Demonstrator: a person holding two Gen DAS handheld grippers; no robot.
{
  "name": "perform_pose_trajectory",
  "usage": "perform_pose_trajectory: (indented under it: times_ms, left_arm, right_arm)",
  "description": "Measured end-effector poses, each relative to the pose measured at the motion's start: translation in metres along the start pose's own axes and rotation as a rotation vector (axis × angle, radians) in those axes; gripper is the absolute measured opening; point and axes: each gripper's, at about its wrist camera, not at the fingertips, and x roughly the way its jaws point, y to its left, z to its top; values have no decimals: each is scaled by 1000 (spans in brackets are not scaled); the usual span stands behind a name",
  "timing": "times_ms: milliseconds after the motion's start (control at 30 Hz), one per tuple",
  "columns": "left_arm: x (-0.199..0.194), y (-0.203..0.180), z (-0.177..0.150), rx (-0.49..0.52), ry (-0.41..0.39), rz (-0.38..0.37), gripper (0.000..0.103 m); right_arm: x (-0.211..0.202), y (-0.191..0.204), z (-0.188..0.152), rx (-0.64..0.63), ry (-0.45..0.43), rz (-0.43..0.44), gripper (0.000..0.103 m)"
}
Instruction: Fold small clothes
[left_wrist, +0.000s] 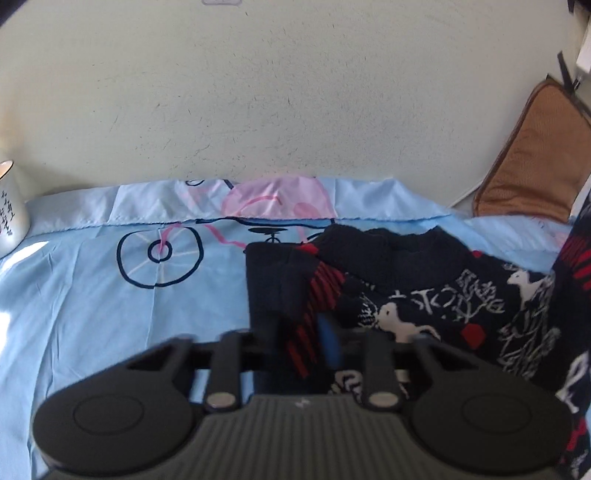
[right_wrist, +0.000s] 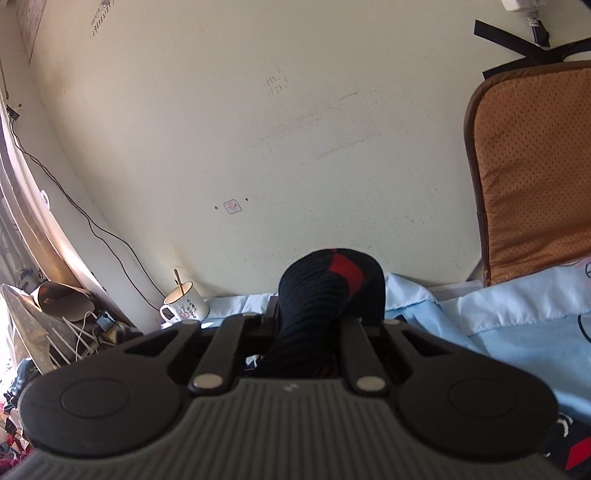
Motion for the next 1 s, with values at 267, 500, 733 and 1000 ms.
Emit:
perform_pose_trajectory:
  times_ms: [267,500,733,1000]
  left_arm:
    - [-27,106,-16,-426,-156,-168,14]
    - [-8,98,-30,-365,-166,-82,19]
    - [-10,87,-31,-287,-195,-31,21]
    - [-13,88,-32,-287,-198,-27,24]
  right_arm:
    - [-15,-17,-6,16,-139,134,16]
    - [22,-101,-77,166,149,-162,17]
    - [-40,-112,-79,280,-36,4,17]
    - [-61,-136,-104,393,-16,-155,42]
